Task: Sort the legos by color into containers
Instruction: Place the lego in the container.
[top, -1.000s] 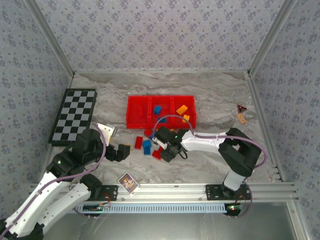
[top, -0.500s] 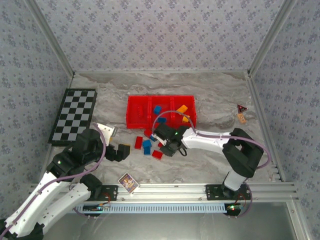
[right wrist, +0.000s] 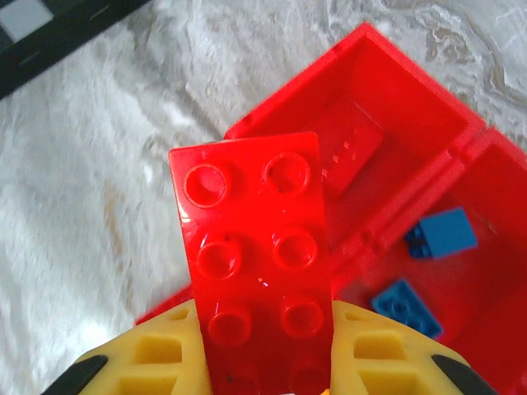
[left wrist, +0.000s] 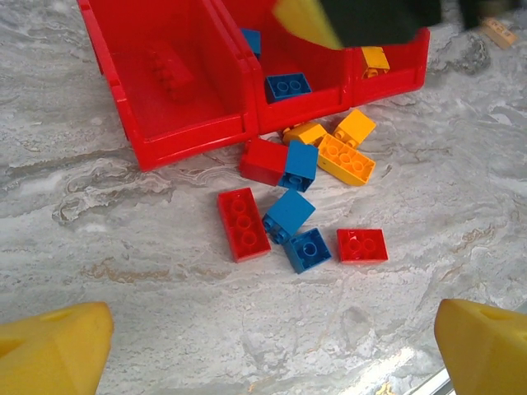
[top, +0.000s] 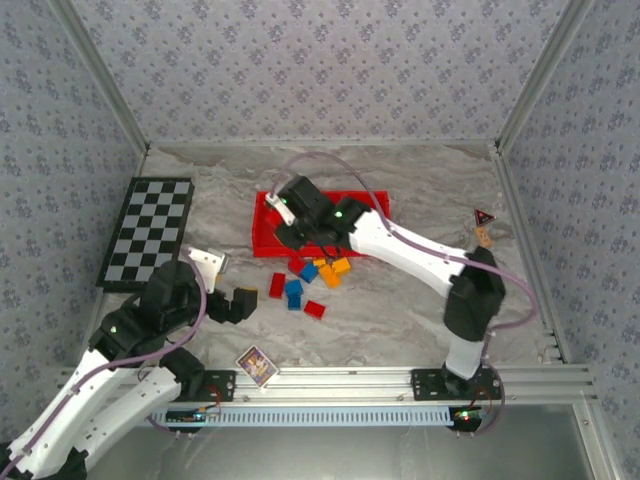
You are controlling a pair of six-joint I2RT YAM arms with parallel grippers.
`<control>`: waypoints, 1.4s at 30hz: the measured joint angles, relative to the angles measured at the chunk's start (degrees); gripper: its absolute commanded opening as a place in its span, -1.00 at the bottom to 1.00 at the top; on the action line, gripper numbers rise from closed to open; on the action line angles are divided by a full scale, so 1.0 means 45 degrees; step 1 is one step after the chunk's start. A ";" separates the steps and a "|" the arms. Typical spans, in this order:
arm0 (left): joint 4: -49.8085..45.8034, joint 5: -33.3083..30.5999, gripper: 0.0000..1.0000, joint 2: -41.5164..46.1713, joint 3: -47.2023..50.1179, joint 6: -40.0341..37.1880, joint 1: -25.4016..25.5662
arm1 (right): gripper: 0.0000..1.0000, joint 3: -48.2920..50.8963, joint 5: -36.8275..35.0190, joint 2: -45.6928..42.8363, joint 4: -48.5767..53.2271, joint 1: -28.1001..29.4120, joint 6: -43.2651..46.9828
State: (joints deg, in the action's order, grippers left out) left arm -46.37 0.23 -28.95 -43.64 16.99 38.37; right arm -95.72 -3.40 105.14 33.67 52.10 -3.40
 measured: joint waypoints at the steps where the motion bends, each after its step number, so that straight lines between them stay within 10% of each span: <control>1: -0.0005 -0.0024 0.99 0.0073 0.0000 0.0000 0.0000 | -0.70 -0.0486 0.0126 0.0593 0.0024 -0.0136 -0.0073; 10: -0.0015 -0.0253 0.99 0.0199 0.0000 0.0000 0.0000 | -0.61 -0.2982 0.1506 0.4206 0.0622 -0.1219 -0.1122; 25: -0.0015 -0.0253 1.00 0.0199 0.0000 0.0000 0.0000 | 1.00 -0.3978 0.1613 0.4775 0.0967 -0.1302 -0.2079; 42: -0.0015 -0.0253 0.99 0.0199 0.0000 0.0000 0.0000 | 0.99 -0.0238 -0.0311 -0.0447 0.0617 -0.0471 -0.2710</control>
State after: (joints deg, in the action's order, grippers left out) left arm -46.44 -0.91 -28.05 -43.64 16.99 38.37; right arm -96.79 -4.80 103.13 36.45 49.98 -15.59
